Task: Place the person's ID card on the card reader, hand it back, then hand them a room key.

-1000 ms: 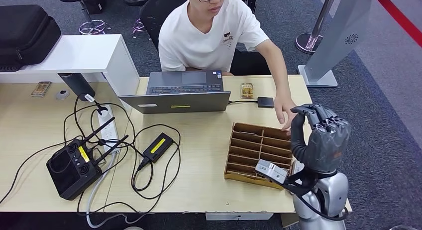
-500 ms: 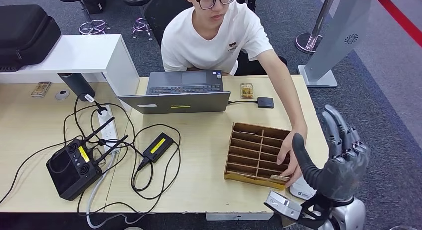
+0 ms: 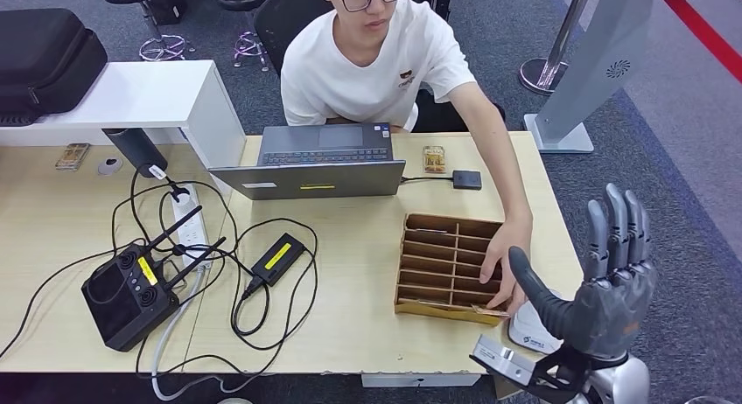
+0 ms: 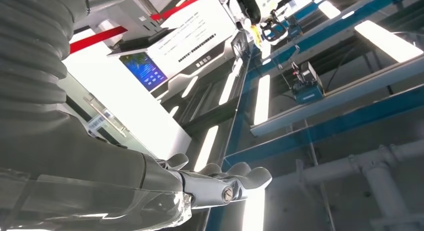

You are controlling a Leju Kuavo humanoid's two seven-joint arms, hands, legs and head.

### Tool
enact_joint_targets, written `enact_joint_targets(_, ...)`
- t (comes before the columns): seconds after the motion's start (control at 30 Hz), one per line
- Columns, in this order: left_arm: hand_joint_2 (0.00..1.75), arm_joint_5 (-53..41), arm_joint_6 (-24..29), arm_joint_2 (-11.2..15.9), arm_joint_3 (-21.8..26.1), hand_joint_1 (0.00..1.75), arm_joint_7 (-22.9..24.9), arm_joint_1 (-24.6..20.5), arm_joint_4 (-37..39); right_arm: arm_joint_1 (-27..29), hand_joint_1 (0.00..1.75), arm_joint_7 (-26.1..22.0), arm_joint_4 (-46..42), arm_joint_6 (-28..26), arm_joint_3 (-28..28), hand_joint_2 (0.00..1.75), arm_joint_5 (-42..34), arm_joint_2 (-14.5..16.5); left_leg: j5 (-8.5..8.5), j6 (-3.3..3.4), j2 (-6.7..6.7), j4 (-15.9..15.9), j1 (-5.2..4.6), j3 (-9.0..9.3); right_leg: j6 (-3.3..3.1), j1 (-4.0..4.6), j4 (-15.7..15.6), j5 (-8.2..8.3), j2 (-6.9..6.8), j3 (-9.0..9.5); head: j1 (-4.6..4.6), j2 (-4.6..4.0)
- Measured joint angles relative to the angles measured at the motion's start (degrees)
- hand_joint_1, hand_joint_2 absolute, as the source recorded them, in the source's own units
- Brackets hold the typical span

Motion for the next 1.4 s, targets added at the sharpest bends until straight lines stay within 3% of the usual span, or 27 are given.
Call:
enact_joint_targets(0.5, 1.75, 1.10, -1.49, 0.62, 0.00, 0.00, -1.56, 0.03, 0.00, 0.63, 0.00, 5.19, 2.43, 0.03, 3.43, 1.75, 3.62, -4.14, 0.00, 0.00, -0.01, 0.00, 0.00, 0.00, 0.00, 0.00, 0.00, -0.01, -0.02, 0.00, -0.02, 0.00)
enact_joint_targets(1.0, 1.75, 3.36, -1.44, 1.15, 0.00, 0.00, -2.07, 0.41, 0.01, 11.67, 0.00, 7.18, -0.99, -0.04, 5.53, 1.75, 3.17, -6.61, -0.11, 0.09, 0.01, -0.02, -0.01, -0.03, 0.00, 0.00, -0.02, -0.07, -0.05, 0.00, -0.01, 0.00)
enact_joint_targets(1.4, 1.75, 4.32, -1.40, 1.16, 0.00, 0.00, -2.10, 0.40, 0.02, 13.60, 0.00, 11.55, 3.15, -0.04, 9.27, 1.75, 0.91, -7.80, -0.11, 0.09, 0.03, -0.02, -0.01, -0.01, 0.00, 0.00, -0.02, -0.07, -0.04, 0.00, 0.00, 0.00)
